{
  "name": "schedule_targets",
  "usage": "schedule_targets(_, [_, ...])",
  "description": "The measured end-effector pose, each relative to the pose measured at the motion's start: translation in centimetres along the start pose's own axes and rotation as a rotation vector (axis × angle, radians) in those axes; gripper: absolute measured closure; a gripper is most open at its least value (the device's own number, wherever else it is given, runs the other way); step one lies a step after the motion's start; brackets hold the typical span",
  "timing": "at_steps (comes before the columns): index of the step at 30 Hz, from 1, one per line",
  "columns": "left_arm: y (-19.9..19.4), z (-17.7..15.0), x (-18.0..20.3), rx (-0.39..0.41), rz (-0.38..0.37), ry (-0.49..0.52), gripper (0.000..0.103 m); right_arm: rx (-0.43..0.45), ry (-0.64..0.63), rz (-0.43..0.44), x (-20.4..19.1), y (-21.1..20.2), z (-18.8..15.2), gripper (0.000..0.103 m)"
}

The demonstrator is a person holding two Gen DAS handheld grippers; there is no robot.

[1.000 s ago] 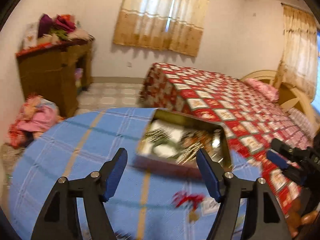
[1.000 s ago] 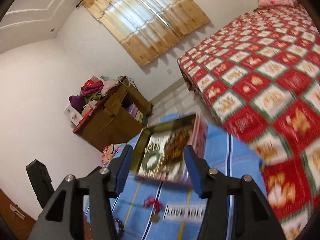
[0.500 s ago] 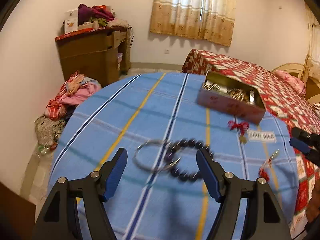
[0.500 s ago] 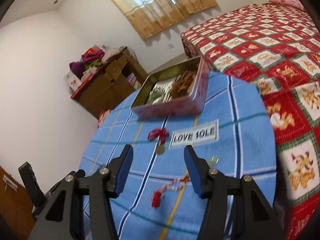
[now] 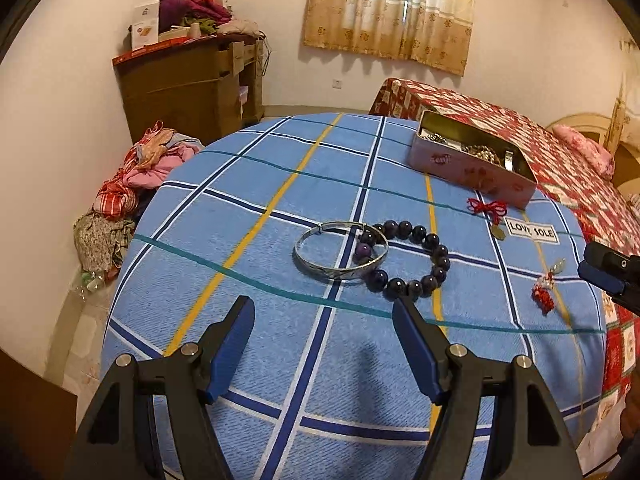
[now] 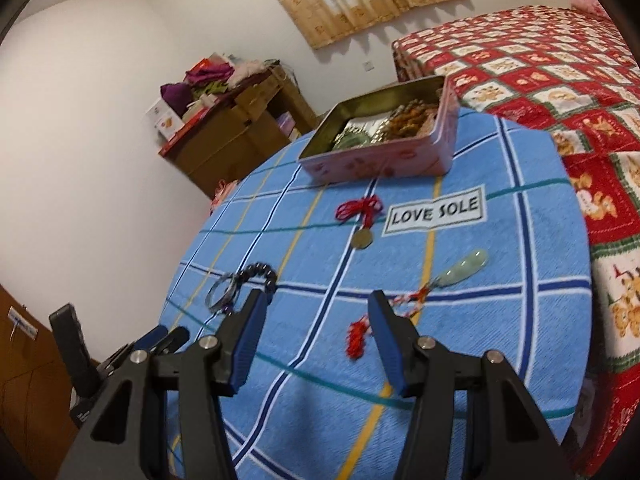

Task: Organize jewelry
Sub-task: 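Move both open tools back toward the remaining jewelry on the cloth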

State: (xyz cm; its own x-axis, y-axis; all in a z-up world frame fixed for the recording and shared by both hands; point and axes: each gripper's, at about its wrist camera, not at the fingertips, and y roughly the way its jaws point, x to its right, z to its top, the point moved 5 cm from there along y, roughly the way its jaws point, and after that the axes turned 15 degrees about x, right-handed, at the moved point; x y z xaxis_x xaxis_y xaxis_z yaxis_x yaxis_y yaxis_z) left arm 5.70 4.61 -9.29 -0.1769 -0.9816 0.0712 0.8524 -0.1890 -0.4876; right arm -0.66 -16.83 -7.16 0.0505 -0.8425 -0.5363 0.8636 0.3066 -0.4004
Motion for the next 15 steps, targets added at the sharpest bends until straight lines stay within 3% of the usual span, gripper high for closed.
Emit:
schedule_targets(7, [-0.3,-0.4,1.1,0.027,-0.007,0.106,0.032,-0.064,-0.049,0.032,-1.0,0.7,-1.8,0.056])
schedule_targets(9, [-0.3,-0.6,1.1,0.019,-0.022,0.097,0.032,-0.070,-0.049,0.032,-0.8,0.7,-1.9,0.059])
schedule_targets(11, [-0.1,-0.7,1.0,0.006,-0.036,0.078,0.032,-0.065,-0.042,0.024,-0.3,0.3,-1.7,0.070])
schedule_targets(15, [-0.4,-0.7,1.0,0.008,-0.062,0.063,0.032,-0.041,-0.033,-0.034,1.8,-1.5,-1.3,0.072])
